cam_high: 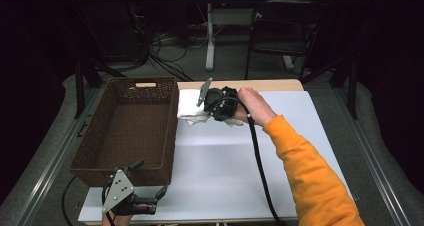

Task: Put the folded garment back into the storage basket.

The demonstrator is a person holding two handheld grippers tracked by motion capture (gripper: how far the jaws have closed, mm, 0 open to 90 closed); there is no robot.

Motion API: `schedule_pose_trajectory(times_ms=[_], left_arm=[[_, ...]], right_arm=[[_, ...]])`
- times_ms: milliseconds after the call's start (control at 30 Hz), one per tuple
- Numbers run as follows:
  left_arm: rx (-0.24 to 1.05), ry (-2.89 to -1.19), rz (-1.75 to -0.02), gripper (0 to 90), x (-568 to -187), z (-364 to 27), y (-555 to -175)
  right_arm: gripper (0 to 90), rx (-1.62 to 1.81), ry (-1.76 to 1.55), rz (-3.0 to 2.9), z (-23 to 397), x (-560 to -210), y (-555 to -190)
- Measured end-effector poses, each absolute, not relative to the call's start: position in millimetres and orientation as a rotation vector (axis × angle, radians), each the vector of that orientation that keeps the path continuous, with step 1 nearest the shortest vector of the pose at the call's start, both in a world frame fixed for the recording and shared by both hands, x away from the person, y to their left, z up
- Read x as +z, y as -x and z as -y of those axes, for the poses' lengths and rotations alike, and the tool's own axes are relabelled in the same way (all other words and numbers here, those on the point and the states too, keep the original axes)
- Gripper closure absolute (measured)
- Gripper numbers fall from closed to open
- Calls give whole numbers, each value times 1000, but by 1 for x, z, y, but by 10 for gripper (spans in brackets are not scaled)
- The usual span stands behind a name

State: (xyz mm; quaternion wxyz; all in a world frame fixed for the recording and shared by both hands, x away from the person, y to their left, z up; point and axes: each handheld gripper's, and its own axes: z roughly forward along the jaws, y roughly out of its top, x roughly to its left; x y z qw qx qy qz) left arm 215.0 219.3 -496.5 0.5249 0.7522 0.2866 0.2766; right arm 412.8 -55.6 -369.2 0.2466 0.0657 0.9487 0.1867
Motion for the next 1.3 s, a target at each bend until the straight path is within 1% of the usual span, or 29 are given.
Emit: schedule_pose_trajectory(times_ms=[1300], left_arm=[[660,-1801,-682,0,-496,-220,-215]], right_arm=[[673,516,-156,-2561,35,-362,-414]])
